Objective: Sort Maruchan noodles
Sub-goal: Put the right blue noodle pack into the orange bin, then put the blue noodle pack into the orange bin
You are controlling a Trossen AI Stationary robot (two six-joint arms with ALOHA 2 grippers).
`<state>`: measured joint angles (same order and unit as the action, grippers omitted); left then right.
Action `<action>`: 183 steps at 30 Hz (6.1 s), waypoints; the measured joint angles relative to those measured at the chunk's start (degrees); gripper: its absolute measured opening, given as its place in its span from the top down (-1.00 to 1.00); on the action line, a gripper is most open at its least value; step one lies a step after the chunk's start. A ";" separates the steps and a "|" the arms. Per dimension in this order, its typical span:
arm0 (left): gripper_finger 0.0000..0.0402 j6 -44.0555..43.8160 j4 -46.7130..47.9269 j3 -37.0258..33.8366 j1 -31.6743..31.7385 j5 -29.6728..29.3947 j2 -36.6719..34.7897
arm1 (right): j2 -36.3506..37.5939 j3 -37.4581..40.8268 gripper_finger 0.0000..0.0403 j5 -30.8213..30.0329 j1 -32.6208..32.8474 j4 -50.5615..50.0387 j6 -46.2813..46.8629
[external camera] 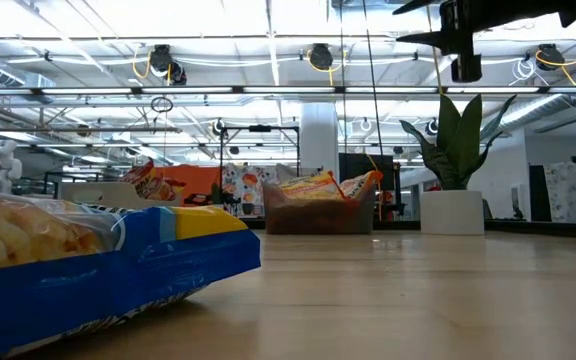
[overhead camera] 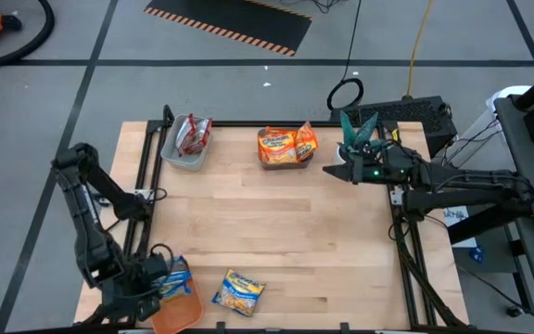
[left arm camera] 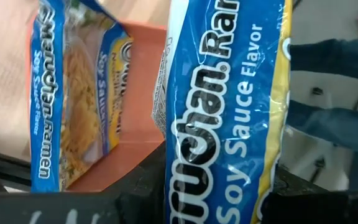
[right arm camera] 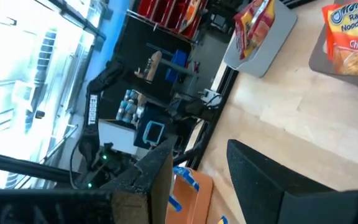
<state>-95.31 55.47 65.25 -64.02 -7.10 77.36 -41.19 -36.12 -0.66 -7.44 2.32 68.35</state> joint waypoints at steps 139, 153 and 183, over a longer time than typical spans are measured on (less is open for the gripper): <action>-0.50 29.63 -14.19 -0.04 18.93 4.07 -3.02 | -73.70 -27.48 -0.04 -6.66 37.08 28.40 -34.19; -0.50 27.90 -14.00 -0.04 18.92 0.65 -3.02 | -73.94 -29.51 -0.04 -1.95 35.60 19.71 -45.01; -0.50 15.74 -15.85 -0.04 19.06 -6.24 -3.02 | -80.67 -29.49 0.77 3.96 32.80 25.76 -49.11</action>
<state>-79.58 39.62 65.21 -44.95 -13.34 74.35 -121.86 -65.60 3.30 25.36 28.08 19.23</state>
